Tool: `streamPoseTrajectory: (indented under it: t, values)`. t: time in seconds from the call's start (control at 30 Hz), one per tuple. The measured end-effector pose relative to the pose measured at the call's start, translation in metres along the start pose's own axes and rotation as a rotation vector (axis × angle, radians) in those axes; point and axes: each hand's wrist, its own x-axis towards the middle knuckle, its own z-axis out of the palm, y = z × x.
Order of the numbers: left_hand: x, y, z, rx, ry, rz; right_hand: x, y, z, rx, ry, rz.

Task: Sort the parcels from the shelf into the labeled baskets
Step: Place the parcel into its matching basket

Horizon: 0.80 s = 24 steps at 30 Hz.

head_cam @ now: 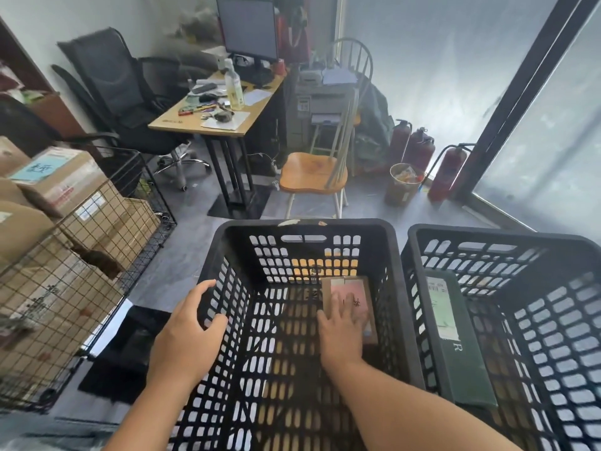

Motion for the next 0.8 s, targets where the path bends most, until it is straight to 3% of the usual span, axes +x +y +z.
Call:
streamPoseTrajectory:
  t: [0.27, 0.47, 0.8]
  values:
    - [0.008, -0.004, 0.001, -0.024, -0.028, 0.011, -0.013, -0.014, -0.041, 0.158, 0.033, -0.068]
    - [0.006, 0.007, -0.016, -0.01, -0.048, 0.021, -0.042, -0.011, -0.097, 0.312, 0.184, -0.327]
    - [-0.051, 0.051, -0.056, 0.087, 0.159, 0.112, -0.081, 0.004, -0.161, 0.231, 0.207, -0.717]
